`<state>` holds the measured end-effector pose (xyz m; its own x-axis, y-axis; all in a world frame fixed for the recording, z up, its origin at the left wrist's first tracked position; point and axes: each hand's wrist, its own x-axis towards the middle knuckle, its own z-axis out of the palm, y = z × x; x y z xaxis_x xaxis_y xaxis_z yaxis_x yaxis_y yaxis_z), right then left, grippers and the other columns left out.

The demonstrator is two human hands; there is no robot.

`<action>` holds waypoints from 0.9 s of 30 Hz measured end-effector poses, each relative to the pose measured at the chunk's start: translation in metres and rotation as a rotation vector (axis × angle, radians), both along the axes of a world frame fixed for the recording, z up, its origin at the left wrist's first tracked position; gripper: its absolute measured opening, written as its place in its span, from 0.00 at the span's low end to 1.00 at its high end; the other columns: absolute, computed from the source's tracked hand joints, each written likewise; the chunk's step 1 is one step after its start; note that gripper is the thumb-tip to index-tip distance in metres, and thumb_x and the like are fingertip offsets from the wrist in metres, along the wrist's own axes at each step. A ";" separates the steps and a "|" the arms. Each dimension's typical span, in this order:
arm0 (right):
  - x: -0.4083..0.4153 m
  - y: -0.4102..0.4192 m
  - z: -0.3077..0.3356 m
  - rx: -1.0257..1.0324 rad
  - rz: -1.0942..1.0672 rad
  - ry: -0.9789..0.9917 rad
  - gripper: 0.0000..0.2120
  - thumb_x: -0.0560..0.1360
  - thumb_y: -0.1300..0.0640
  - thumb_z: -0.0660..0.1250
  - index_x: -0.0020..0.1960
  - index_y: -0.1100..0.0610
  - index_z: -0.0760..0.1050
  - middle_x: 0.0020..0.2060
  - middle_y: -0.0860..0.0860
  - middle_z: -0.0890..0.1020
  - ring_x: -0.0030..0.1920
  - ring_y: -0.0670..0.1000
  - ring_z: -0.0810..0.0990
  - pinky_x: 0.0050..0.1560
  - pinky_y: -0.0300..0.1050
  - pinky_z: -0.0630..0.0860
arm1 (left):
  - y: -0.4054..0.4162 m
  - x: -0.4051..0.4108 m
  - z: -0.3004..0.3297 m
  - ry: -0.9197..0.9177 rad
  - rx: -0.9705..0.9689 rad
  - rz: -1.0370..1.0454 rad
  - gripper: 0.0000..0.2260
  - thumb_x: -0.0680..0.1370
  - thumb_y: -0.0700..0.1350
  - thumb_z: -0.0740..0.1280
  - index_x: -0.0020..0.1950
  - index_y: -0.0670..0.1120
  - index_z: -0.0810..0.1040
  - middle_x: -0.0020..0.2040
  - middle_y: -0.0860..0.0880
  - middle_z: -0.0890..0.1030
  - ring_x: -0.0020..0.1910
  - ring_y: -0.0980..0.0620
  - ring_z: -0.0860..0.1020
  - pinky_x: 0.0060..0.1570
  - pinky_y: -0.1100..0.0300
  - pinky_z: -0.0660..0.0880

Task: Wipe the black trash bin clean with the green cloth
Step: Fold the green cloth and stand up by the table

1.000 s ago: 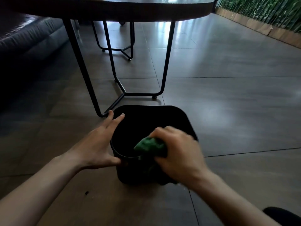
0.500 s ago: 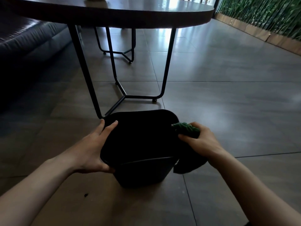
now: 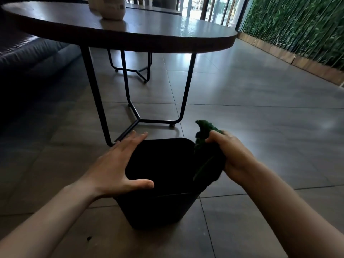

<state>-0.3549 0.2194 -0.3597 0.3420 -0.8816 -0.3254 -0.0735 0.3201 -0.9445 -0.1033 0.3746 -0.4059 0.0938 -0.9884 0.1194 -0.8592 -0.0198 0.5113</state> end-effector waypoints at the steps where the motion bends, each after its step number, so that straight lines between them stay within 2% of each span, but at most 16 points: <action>1: 0.009 0.002 0.004 0.035 0.030 -0.050 0.10 0.77 0.66 0.64 0.57 0.61 0.76 0.38 0.56 0.85 0.35 0.52 0.85 0.34 0.45 0.81 | -0.003 -0.002 0.000 0.039 -0.045 0.000 0.53 0.61 0.73 0.74 0.79 0.69 0.46 0.80 0.65 0.51 0.78 0.65 0.52 0.76 0.54 0.59; 3: 0.029 0.010 0.010 0.073 0.068 -0.139 0.13 0.77 0.70 0.61 0.60 0.63 0.76 0.44 0.62 0.82 0.40 0.57 0.83 0.40 0.50 0.82 | -0.008 -0.005 -0.001 0.130 -0.112 0.013 0.51 0.62 0.70 0.76 0.79 0.68 0.51 0.79 0.65 0.59 0.77 0.64 0.59 0.75 0.54 0.63; 6: 0.057 0.022 0.013 0.077 0.090 -0.240 0.19 0.77 0.75 0.61 0.65 0.63 0.76 0.51 0.67 0.83 0.49 0.64 0.83 0.53 0.58 0.82 | -0.015 -0.012 -0.002 0.271 -0.137 0.013 0.53 0.60 0.70 0.77 0.78 0.70 0.50 0.77 0.62 0.65 0.75 0.59 0.66 0.73 0.52 0.67; 9: 0.074 0.031 0.007 0.095 0.168 -0.327 0.19 0.77 0.75 0.65 0.63 0.60 0.78 0.52 0.66 0.86 0.52 0.64 0.86 0.53 0.59 0.84 | -0.019 -0.016 -0.001 0.406 -0.156 0.014 0.54 0.61 0.67 0.79 0.77 0.71 0.48 0.69 0.60 0.75 0.66 0.60 0.76 0.65 0.52 0.76; 11: 0.075 0.033 0.002 0.106 0.210 -0.349 0.19 0.76 0.74 0.67 0.63 0.58 0.79 0.51 0.63 0.87 0.52 0.64 0.87 0.50 0.57 0.85 | -0.021 -0.016 -0.001 0.440 -0.228 0.023 0.47 0.65 0.62 0.79 0.77 0.69 0.54 0.61 0.60 0.81 0.58 0.61 0.81 0.58 0.54 0.80; 12: 0.074 0.032 0.000 0.092 0.229 -0.342 0.19 0.76 0.74 0.69 0.62 0.57 0.81 0.52 0.61 0.87 0.52 0.63 0.87 0.48 0.55 0.85 | -0.022 -0.013 -0.001 0.429 -0.284 0.026 0.41 0.68 0.57 0.78 0.75 0.68 0.60 0.59 0.60 0.82 0.55 0.62 0.82 0.55 0.57 0.81; 14: 0.067 0.029 -0.001 0.032 0.264 -0.290 0.19 0.74 0.73 0.71 0.60 0.55 0.82 0.53 0.58 0.87 0.51 0.62 0.88 0.45 0.51 0.85 | -0.021 -0.010 0.000 0.388 -0.372 0.037 0.33 0.70 0.43 0.78 0.69 0.64 0.69 0.56 0.63 0.83 0.54 0.65 0.82 0.53 0.64 0.79; 15: 0.062 0.027 -0.001 -0.010 0.284 -0.244 0.19 0.74 0.71 0.73 0.59 0.53 0.83 0.53 0.57 0.87 0.51 0.61 0.88 0.45 0.49 0.85 | -0.021 -0.009 0.001 0.359 -0.390 0.047 0.30 0.69 0.40 0.77 0.66 0.62 0.73 0.55 0.63 0.83 0.54 0.65 0.81 0.52 0.66 0.78; 19: 0.045 0.022 0.001 -0.228 0.391 0.029 0.20 0.72 0.66 0.78 0.55 0.44 0.83 0.53 0.52 0.87 0.51 0.53 0.88 0.46 0.48 0.85 | -0.018 -0.006 0.004 0.258 -0.410 0.078 0.25 0.68 0.37 0.76 0.60 0.59 0.78 0.53 0.64 0.82 0.53 0.66 0.80 0.49 0.71 0.73; 24: 0.038 0.024 0.000 -0.405 0.406 0.175 0.19 0.71 0.62 0.80 0.52 0.42 0.81 0.51 0.52 0.86 0.47 0.51 0.88 0.44 0.47 0.86 | -0.015 -0.008 0.010 0.142 -0.370 0.073 0.25 0.66 0.38 0.74 0.60 0.57 0.79 0.55 0.62 0.82 0.55 0.61 0.81 0.53 0.59 0.78; 27: 0.036 0.027 0.003 -0.470 0.395 0.215 0.18 0.70 0.61 0.81 0.54 0.44 0.81 0.51 0.52 0.86 0.48 0.51 0.87 0.46 0.52 0.87 | -0.012 -0.009 0.017 0.128 -0.355 0.082 0.26 0.65 0.37 0.74 0.60 0.57 0.79 0.55 0.63 0.82 0.56 0.62 0.81 0.54 0.59 0.78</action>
